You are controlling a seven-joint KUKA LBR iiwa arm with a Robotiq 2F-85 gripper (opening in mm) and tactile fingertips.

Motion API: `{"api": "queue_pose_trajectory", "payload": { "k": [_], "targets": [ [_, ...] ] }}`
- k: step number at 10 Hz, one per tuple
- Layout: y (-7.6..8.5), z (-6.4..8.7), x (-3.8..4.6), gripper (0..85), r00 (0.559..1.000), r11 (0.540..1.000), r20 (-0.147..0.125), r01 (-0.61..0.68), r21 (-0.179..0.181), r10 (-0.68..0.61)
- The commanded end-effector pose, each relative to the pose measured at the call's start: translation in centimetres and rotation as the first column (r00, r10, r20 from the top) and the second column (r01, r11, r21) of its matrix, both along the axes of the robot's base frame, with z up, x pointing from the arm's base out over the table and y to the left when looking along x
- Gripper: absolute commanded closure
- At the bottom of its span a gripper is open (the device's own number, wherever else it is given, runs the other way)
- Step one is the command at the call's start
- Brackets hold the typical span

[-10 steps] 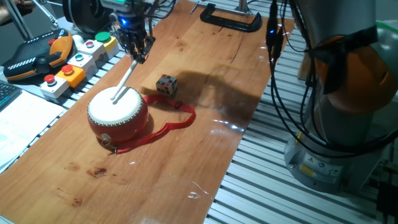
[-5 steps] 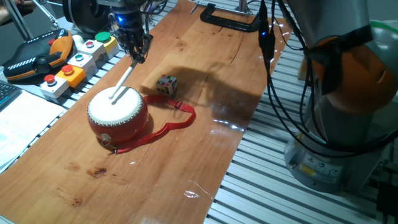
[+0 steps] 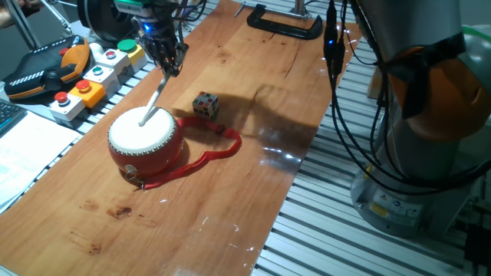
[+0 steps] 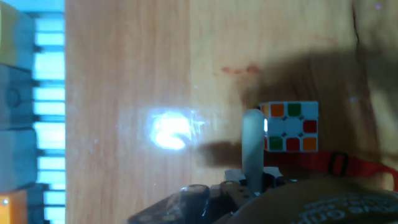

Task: Play the drum

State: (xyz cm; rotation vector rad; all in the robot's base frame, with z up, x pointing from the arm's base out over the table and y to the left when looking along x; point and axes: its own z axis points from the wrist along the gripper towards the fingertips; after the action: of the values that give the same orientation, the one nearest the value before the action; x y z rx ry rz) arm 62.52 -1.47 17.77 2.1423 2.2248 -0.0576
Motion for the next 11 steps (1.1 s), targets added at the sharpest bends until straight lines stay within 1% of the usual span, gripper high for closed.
{"api": "queue_pose_trajectory", "payload": {
  "k": [1, 2, 3, 4, 6, 8, 9, 10, 11],
  "targets": [
    [0.02, -0.07, 0.01, 84.3, 1.000, 0.999, -0.013, 0.013, 0.030, -0.013],
    [0.08, -0.18, 0.03, 84.3, 0.998, 0.995, -0.052, 0.026, 0.091, -0.021],
    [0.17, -0.47, 0.04, 84.3, 0.996, 0.986, -0.084, 0.040, 0.159, -0.027],
    [0.05, -0.78, -0.07, 84.3, 0.996, 0.983, -0.091, 0.021, 0.180, -0.004],
    [0.03, -0.82, -0.09, 84.3, 0.996, 0.982, -0.081, -0.016, 0.188, 0.032],
    [0.14, -0.82, -0.12, 84.3, 0.997, 0.980, -0.067, -0.014, 0.199, 0.028],
    [0.11, -0.85, -0.10, 84.3, 0.999, 0.983, -0.043, -0.005, 0.185, 0.013],
    [0.06, -0.82, -0.09, 84.3, 1.000, 0.988, -0.011, -0.006, 0.155, 0.007],
    [0.02, -0.76, -0.08, 84.3, 0.999, 0.994, 0.037, -0.004, 0.112, 0.000]
  ]
}}
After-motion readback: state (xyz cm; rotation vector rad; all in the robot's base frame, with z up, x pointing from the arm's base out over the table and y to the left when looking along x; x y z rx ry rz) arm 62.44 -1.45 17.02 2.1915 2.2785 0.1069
